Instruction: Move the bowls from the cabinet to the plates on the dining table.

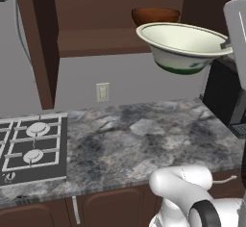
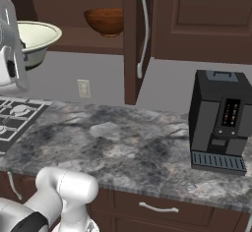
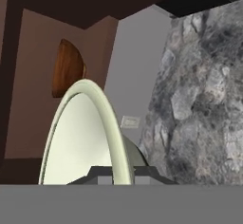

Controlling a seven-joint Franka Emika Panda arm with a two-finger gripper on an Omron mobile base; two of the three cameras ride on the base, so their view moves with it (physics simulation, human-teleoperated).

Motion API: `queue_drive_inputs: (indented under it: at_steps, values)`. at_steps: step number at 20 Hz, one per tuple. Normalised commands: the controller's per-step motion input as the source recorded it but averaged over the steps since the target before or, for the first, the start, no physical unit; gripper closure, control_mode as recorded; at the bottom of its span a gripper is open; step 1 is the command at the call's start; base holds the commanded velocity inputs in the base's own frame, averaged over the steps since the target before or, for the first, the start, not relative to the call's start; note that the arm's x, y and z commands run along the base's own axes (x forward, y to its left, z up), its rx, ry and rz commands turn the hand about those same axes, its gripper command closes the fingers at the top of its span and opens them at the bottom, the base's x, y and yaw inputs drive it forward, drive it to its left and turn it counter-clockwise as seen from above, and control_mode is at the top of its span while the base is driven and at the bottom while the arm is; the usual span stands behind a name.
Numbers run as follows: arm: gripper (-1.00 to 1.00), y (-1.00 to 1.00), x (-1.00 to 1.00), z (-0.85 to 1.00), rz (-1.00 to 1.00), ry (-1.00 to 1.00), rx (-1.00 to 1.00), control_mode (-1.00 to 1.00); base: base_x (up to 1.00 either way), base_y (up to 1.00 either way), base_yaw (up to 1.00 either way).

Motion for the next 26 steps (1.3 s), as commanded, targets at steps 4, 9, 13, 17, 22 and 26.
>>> queue_drive_inputs:
  at_steps: [4, 9, 13, 17, 22, 26]
  values:
    - [1.0, -0.04, -0.1, 0.01, -0.01, 0.02, 0.03, 1.0, -0.13, -0.04, 0.0]
    - [1.0, 0.0, 0.0, 0.0, 0.0, 0.0, 0.0, 1.0, -0.43, -0.05, -0.01]
    - [1.0, 0.0, 0.0, 0.0, 0.0, 0.0, 0.0, 1.0, -0.62, -0.03, 0.0]
    - [1.0, 0.0, 0.0, 0.0, 0.0, 0.0, 0.0, 1.0, -0.62, -0.03, 0.0]
    - [1.0, 0.0, 0.0, 0.0, 0.0, 0.0, 0.0, 1.0, -0.62, -0.01, 0.0]
    - [1.0, 0.0, 0.0, 0.0, 0.0, 0.0, 0.0, 1.0, -0.53, 0.14, 0.01]
